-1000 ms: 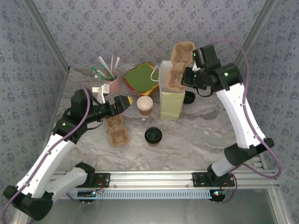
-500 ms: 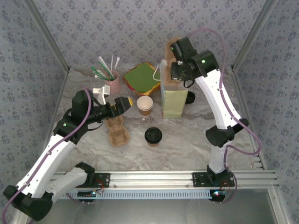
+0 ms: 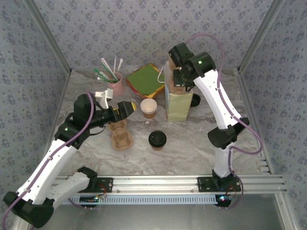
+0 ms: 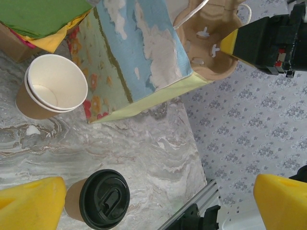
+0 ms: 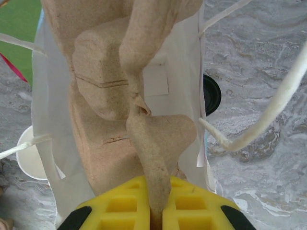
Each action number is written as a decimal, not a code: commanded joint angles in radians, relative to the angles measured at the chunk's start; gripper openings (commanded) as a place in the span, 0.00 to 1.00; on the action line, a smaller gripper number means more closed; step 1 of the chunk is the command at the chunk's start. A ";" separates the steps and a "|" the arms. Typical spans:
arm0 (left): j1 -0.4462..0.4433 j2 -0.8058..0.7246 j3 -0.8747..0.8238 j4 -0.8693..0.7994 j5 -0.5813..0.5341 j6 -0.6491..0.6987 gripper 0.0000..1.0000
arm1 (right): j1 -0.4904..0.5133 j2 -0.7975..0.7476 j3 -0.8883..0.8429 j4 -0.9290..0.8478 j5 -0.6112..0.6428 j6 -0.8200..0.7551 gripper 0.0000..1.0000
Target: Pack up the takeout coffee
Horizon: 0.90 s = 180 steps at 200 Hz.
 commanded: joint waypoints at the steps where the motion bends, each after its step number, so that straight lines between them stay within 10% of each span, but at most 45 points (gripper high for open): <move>1: -0.004 -0.002 -0.006 0.010 0.022 0.024 1.00 | -0.016 0.026 0.003 -0.043 -0.016 -0.012 0.08; 180: -0.005 0.106 0.054 0.035 -0.003 0.007 1.00 | -0.086 0.149 0.018 -0.062 -0.188 -0.025 0.09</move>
